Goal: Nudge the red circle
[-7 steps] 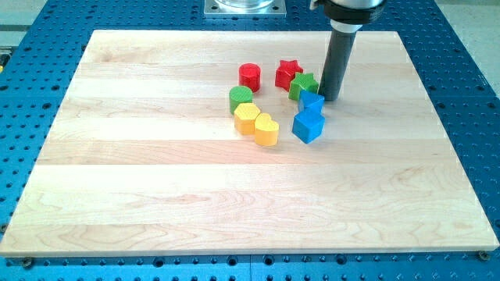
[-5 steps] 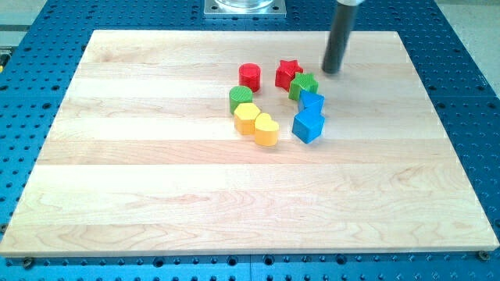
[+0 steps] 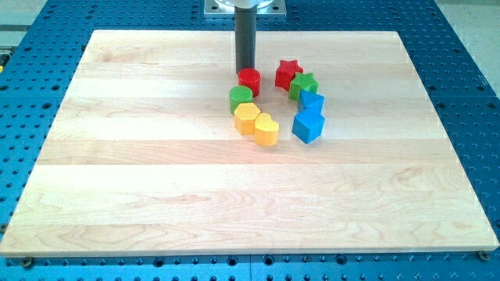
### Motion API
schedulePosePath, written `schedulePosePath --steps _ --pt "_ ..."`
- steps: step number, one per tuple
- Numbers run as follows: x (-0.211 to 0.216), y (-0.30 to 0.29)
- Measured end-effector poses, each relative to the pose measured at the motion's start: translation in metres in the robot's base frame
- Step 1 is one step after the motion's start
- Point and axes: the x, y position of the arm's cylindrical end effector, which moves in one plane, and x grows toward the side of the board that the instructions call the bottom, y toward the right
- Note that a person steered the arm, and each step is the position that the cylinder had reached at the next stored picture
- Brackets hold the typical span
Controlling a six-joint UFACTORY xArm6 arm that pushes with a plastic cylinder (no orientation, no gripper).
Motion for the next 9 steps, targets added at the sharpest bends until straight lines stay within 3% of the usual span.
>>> schedulePosePath --steps 1,2,4,7,8,9 --pt "-0.03 0.047" --pt "-0.036 0.142" --pt "-0.041 0.229" --pt "-0.036 0.231" --pt "-0.002 0.21" --pt "0.002 0.199"
